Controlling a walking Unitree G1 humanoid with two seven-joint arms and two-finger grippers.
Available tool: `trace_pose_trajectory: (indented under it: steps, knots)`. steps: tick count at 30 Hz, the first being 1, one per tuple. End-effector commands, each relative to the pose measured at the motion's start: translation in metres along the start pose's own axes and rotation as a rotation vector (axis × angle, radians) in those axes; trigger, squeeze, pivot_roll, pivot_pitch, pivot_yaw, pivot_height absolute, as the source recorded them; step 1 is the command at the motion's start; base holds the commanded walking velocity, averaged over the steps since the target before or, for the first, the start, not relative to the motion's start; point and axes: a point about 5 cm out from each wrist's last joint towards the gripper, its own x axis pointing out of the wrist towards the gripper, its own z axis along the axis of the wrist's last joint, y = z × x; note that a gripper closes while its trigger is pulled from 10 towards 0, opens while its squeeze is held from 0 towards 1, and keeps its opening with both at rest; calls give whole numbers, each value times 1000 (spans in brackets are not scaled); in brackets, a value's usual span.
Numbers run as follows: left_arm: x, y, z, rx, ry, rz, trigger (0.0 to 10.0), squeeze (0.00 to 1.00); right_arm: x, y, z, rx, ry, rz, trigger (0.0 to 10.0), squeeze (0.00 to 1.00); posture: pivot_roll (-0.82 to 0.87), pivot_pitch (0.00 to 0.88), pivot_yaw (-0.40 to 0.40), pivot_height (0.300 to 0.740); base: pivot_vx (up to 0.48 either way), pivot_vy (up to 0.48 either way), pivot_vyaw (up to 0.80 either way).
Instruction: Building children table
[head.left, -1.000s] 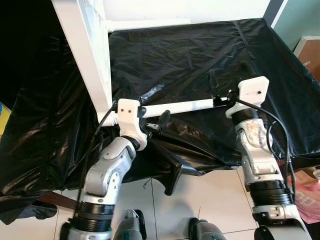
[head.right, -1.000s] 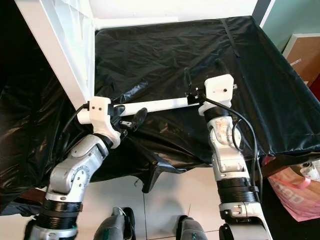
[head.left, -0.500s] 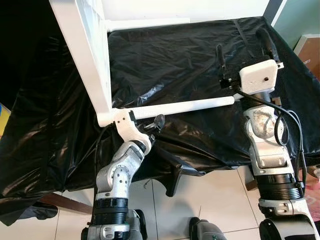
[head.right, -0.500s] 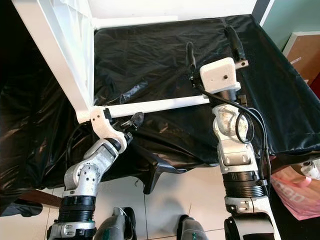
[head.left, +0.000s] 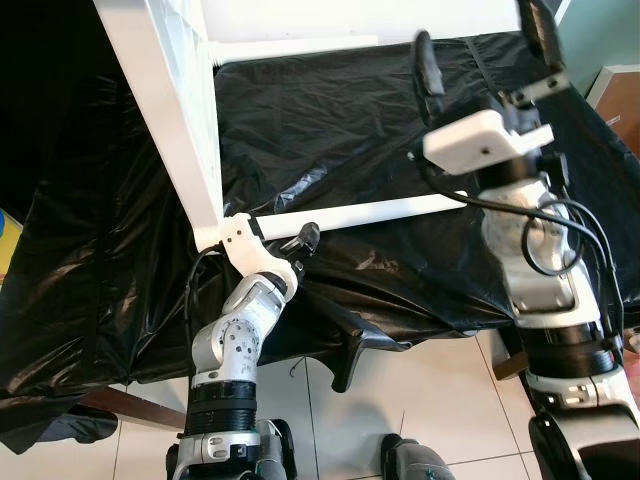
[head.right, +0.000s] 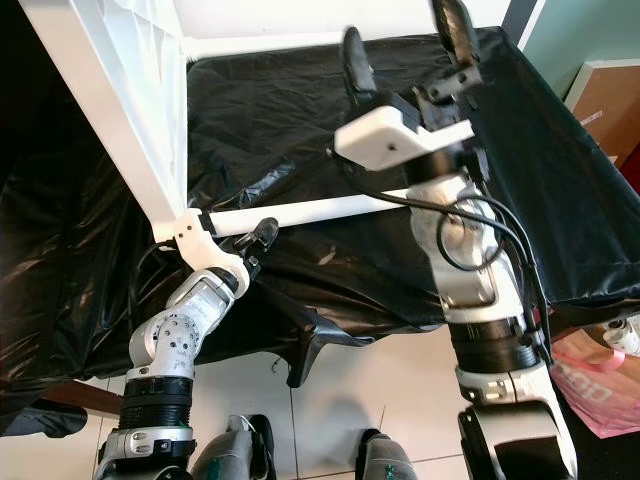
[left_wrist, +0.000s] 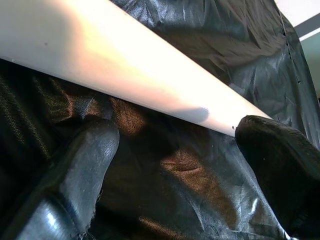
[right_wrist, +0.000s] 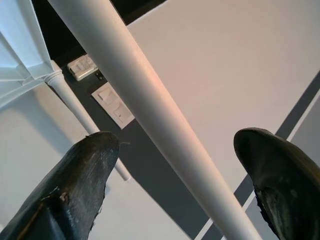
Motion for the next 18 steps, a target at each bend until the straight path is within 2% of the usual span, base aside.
trace_pose_trajectory:
  steps: [1, 5, 6, 8, 18]
  knots:
    - [2, -3, -9, -45, 18, 4, 10000, 0, 11, 3, -3, -32, -17, 21, 10000, 0, -23, 165, 58, 740, 0, 0, 0]
    - [3, -4, -9, -45, 17, 4, 10000, 0, 18, 3, -6, -53, -19, 29, 10000, 0, -20, 162, 53, 740, 0, 0, 0]
    - [3, -4, -8, -47, 15, 2, 10000, 0, 25, 5, -10, -96, -22, 44, 10000, 0, -19, 161, 49, 740, 0, 0, 0]
    - [4, -4, -8, -47, 14, 3, 10000, 0, 29, 8, -14, -116, -18, 66, 10000, 0, -18, 159, 47, 740, 0, 0, 0]
    - [6, -4, -6, -50, 5, 8, 10000, 0, 45, 17, -21, -185, -29, 92, 10000, 0, -22, 157, 44, 740, 0, 0, 0]
